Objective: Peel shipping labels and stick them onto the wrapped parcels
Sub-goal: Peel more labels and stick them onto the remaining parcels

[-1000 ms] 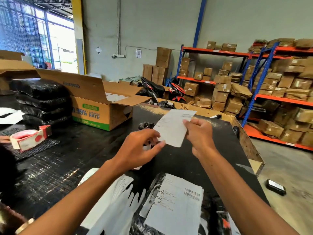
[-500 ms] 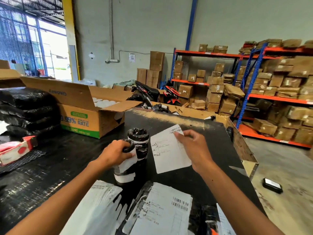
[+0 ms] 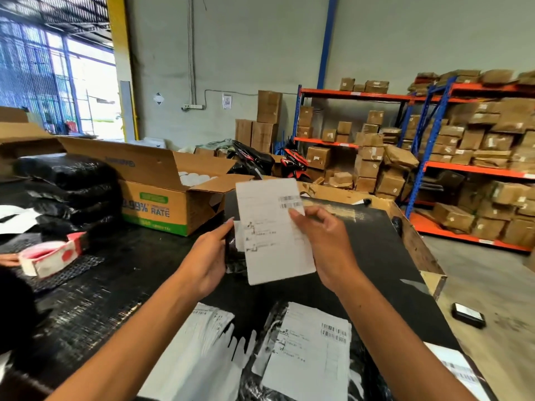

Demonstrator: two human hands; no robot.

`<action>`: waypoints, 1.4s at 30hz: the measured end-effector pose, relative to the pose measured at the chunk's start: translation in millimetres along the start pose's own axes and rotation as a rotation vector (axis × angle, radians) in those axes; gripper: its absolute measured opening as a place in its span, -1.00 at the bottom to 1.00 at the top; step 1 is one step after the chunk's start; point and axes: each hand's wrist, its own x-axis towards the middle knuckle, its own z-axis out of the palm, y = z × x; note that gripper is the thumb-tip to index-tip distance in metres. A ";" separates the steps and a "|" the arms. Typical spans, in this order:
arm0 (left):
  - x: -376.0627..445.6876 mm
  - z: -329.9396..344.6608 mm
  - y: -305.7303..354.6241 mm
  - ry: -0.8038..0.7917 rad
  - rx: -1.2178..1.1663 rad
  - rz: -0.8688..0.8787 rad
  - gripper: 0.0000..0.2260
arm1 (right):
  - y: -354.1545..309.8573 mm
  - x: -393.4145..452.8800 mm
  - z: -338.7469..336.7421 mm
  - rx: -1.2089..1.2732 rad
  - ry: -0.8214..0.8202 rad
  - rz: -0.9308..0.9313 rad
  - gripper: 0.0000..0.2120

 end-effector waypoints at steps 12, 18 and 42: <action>-16.1 12.7 6.8 -0.033 -0.088 -0.030 -0.68 | 6.5 -29.7 -12.5 -0.090 0.017 -0.019 -0.85; -21.6 15.2 9.0 -0.014 -0.063 -0.042 -0.62 | 13.4 -32.3 -10.0 -0.073 0.017 0.014 -0.93; -24.0 29.9 11.7 0.052 -0.008 -0.001 -0.84 | 15.3 -31.3 -11.1 -0.108 0.070 0.052 -0.82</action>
